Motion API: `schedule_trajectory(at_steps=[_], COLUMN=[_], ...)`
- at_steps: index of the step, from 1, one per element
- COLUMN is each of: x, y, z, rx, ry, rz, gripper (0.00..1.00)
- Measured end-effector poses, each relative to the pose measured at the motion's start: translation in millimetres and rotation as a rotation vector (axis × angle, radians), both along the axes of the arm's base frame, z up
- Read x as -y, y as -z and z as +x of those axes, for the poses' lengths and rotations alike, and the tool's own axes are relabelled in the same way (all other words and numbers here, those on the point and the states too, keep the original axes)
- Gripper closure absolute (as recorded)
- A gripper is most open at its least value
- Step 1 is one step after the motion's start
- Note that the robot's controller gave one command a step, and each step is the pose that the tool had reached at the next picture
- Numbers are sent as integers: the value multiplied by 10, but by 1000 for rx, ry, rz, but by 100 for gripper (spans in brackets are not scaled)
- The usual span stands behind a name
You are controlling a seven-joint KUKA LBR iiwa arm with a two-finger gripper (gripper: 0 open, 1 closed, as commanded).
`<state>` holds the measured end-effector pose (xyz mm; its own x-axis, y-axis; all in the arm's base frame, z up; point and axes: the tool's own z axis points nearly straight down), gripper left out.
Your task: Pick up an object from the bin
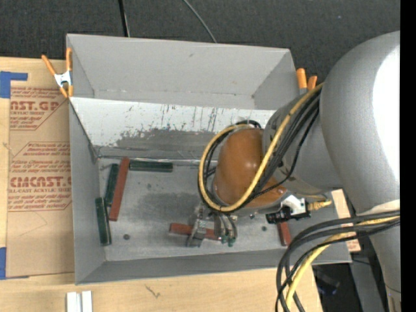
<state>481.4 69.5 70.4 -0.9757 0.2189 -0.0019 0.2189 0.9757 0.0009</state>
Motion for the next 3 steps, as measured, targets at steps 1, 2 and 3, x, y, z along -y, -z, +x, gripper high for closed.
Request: schedule_trajectory(at_steps=[1, 2, 3], x=[-3, -2, 0], y=[3, -15, -118], z=[-2, -7, -28], rx=[-1, -3, -11], ry=[0, 0, 0], rz=[0, 0, -1], gripper=[100, 100, 100])
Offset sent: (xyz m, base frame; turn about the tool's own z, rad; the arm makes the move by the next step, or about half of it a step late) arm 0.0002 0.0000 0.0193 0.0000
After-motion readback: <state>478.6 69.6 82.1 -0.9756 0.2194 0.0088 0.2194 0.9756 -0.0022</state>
